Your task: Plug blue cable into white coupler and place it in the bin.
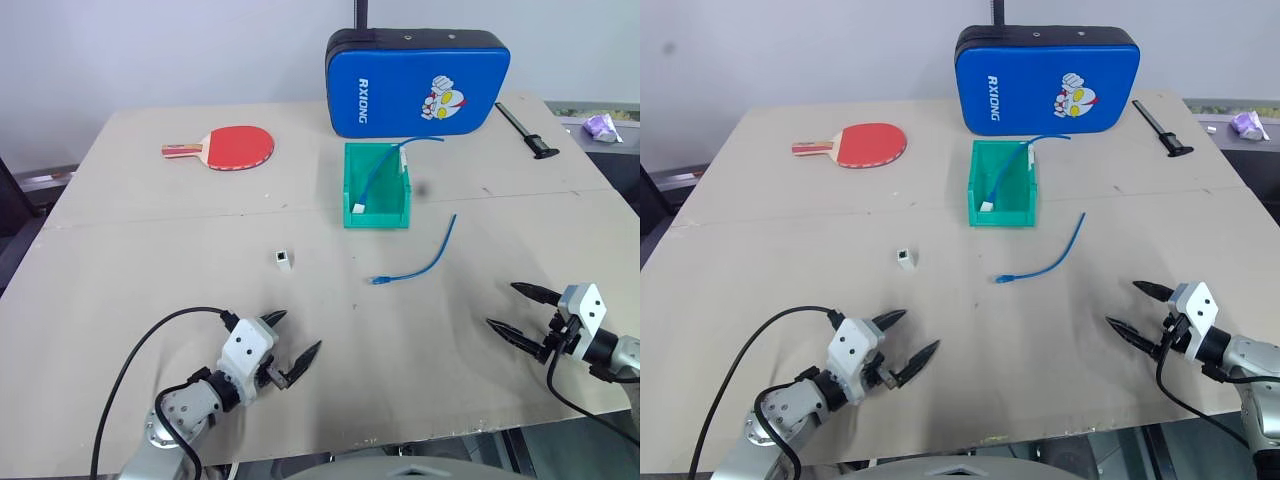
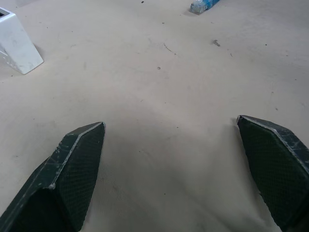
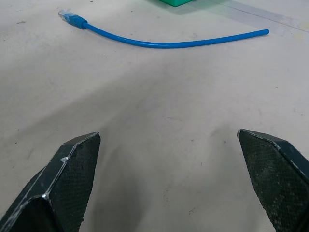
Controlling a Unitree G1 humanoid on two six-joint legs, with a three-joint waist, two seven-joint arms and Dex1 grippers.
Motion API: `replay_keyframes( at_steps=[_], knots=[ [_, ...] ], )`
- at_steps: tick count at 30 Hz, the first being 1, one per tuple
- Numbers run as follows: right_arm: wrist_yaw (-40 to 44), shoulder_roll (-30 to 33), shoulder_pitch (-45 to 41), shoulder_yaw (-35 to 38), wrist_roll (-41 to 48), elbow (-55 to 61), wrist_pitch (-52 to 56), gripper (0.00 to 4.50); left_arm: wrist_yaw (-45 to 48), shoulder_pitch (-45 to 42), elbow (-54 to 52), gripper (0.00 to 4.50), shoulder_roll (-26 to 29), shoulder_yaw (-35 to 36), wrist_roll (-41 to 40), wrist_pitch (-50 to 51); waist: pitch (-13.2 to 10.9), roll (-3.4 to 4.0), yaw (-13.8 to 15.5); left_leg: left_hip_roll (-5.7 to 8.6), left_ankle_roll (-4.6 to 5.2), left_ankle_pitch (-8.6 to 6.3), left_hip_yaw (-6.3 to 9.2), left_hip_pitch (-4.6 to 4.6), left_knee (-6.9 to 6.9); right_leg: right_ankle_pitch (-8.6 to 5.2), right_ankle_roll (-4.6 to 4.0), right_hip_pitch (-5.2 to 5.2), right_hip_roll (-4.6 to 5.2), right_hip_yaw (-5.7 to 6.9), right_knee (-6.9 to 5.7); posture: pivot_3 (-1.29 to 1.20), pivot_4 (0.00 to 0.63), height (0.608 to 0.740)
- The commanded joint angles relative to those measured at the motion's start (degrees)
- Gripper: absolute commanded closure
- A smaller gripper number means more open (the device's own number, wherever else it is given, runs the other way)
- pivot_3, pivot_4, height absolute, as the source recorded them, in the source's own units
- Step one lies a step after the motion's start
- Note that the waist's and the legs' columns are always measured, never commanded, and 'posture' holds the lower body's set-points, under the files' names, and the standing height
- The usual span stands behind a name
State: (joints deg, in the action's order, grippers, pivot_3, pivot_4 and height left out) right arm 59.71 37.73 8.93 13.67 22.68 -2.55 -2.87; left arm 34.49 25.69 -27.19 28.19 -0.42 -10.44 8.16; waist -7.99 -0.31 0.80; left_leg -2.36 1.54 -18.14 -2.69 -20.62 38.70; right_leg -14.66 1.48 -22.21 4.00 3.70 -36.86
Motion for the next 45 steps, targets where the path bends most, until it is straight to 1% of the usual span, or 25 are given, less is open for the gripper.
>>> replay_keyframes(
  at_steps=[1, 5, 14, 21, 27, 28, 29, 31, 32, 35, 37, 39, 45],
  knots=[
    [0.24, 0.32, 0.93, 0.54, 0.41, 2.41, -0.62, 0.01, 0.44, 0.96, -0.81, 0.00, 0.83, 0.62, -0.42, 0.63, 0.00, 0.00, 0.00, 0.00, 0.00, 0.00, 0.00, 0.00, 0.00, 0.00, 0.00, 0.00, 0.00, 0.00, 0.00, 0.00, 0.150, 0.740],
    [-0.12, 0.32, 2.29, 1.09, 0.93, 3.79, -0.20, 0.01, 1.16, -0.24, -0.35, 0.00, 1.14, 0.52, -0.83, 0.06, -0.01, 0.00, 0.03, -0.01, 0.00, 0.00, 0.01, -0.01, 0.00, 0.00, 0.00, 0.00, 0.00, 0.01, 0.00, 0.00, 0.150, 0.740],
    [-0.16, -0.07, 2.48, 1.21, 1.25, 4.12, -0.81, 0.01, 1.40, -1.64, 0.20, 0.00, 1.01, 0.79, -1.18, -0.44, -0.01, -0.01, 0.06, 0.01, 0.00, 0.00, 0.03, -0.01, 0.00, 0.00, 0.00, 0.00, 0.01, 0.02, 0.00, 0.00, 0.150, 0.740],
    [-0.60, -0.66, 3.03, 1.34, 1.47, 5.04, -1.19, 0.01, 1.85, -4.73, 0.44, 0.00, 0.81, 0.43, -1.90, -0.13, -0.02, -0.03, 0.08, 0.01, 0.00, 0.00, 0.03, -0.02, 0.00, 0.00, 0.00, 0.00, 0.01, 0.02, 0.00, 0.00, 0.150, 0.740],
    [0.14, -0.90, 5.11, 1.81, 3.43, 8.44, -0.43, 0.01, 3.84, -8.31, 0.66, 0.00, 2.49, -1.20, -0.50, 0.03, -0.03, -0.03, 0.11, 0.01, 0.00, 0.00, 0.02, -0.02, 0.00, 0.00, 0.00, 0.00, 0.01, 0.02, 0.00, 0.00, 0.150, 0.740],
    [0.71, -0.74, 6.10, 1.81, 4.29, 10.04, -0.03, 0.01, 4.67, -10.05, 0.95, 0.00, 3.12, -2.21, 0.10, 0.34, -0.03, -0.02, 0.14, 0.01, 0.00, 0.00, 0.05, -0.03, 0.00, 0.00, 0.00, 0.00, 0.00, 0.04, 0.00, 0.00, 0.150, 0.740],
    [1.49, -0.53, 7.34, 1.89, 5.53, 12.17, 0.43, 0.01, 5.79, -13.47, 1.85, 0.00, 3.73, -3.98, 1.02, 1.43, -0.03, 0.02, 0.47, 0.01, 0.00, 0.00, 0.06, -0.03, 0.00, 0.00, 0.00, 0.00, 0.00, 0.05, 0.00, 0.00, 0.150, 0.740],
    [2.32, 0.24, 10.02, 2.54, 8.12, 16.72, 2.27, 0.01, 7.69, -21.79, 3.55, 0.00, 3.67, -7.09, 0.13, 7.30, -0.04, 0.04, 0.94, 0.06, 0.00, 0.00, 0.13, -0.04, 0.01, 0.00, 0.00, 0.02, -0.01, 0.11, -0.01, 0.00, 0.150, 0.740],
    [2.57, 0.41, 10.79, 2.86, 9.11, 18.23, 2.79, 0.01, 8.16, -24.99, 4.49, 0.00, 3.66, -8.29, 0.68, 8.17, -0.05, 0.02, 1.31, 0.07, 0.00, 0.01, 0.15, -0.04, 0.03, 0.01, 0.01, 0.02, 0.00, 0.12, -0.03, 0.00, 0.150, 0.740],
    [3.86, -0.07, 12.87, 4.75, 13.32, 22.11, 3.12, 0.01, 8.55, -33.56, 6.99, 0.00, 3.43, -11.89, 3.08, 11.84, -0.03, -0.03, 1.20, 0.12, 0.00, 0.01, 0.12, -0.03, 0.17, 0.02, 0.02, 0.09, -0.17, 0.13, -0.08, 0.00, 0.150, 0.740],
    [4.36, 0.38, 14.83, 5.95, 15.07, 24.49, 3.92, 0.01, 10.57, -39.13, 9.29, 0.00, 3.65, -15.43, 4.79, 13.60, -0.05, -0.05, 1.04, 0.13, 0.00, 0.01, 0.08, -0.02, 0.19, 0.02, 0.03, 0.11, -0.20, 0.07, -0.02, 0.00, 0.150, 0.740],
    [4.76, 0.65, 16.37, 6.66, 15.94, 26.29, 4.38, 0.01, 12.87, -43.58, 11.61, 0.00, 3.49, -18.07, 5.55, 14.15, -0.07, -0.08, 1.08, 0.15, 0.00, 0.00, 0.11, -0.04, 0.20, 0.02, 0.04, 0.10, -0.21, 0.07, -0.01, 0.00, 0.150, 0.740],
    [4.25, 0.22, 18.66, 8.43, 17.08, 29.04, 4.82, 0.01, 19.37, -54.13, 19.57, 0.00, 2.47, -22.27, 5.36, 16.79, -0.13, -0.15, 1.30, 0.18, -0.01, 0.00, 0.37, -0.06, 0.20, 0.02, 0.04, 0.09, -0.33, 0.04, 0.02, 0.00, 0.150, 0.740]
  ],
)
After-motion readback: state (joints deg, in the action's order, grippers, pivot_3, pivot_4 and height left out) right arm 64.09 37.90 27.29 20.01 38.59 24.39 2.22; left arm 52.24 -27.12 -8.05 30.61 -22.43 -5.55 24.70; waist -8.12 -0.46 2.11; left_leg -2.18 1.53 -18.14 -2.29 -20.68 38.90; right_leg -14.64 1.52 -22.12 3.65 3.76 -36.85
